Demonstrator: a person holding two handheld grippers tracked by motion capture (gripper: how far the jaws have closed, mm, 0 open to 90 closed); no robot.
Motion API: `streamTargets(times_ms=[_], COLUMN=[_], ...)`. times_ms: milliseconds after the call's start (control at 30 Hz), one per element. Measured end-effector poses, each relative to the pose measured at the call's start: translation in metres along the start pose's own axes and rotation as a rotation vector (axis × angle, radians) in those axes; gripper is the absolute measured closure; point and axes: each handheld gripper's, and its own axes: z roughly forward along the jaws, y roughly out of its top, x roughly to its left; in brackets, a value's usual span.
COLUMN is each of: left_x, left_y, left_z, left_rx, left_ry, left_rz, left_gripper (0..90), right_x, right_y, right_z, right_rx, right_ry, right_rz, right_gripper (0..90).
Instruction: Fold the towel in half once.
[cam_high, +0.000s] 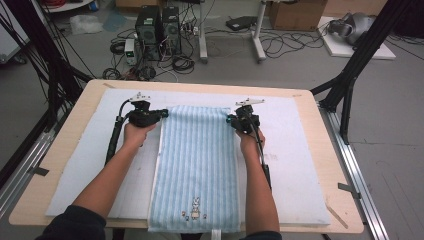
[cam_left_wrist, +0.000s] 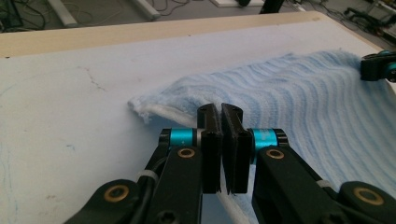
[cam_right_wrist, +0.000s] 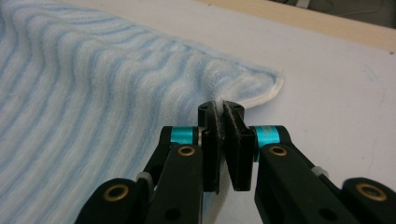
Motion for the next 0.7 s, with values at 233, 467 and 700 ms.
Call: streamTargets(times_ms=[233,467,700], left_x=[-0.011,-0.028,-0.039], left_y=[-0.011,-0.029,-0.046], left_z=[-0.022,-0.045,-0.064], left_rx=[-0.03,-0.038,-0.024], left_ry=[-0.067,-0.126,-0.162], left_rz=[0.019,0.045,0.073], left_gripper=[86.1,85.8,85.4], right_x=[0.006,0.016,0.031], right_y=[-0.012,-0.027,-0.045], right_z=[-0.021,-0.046,-0.065], right_rx=[-0.022,-0.036,-0.023], right_ry=[0.054,0.107,0.145], right_rz=[-0.017,-0.039,-0.065], right_gripper=[85.6,85.3,85.2])
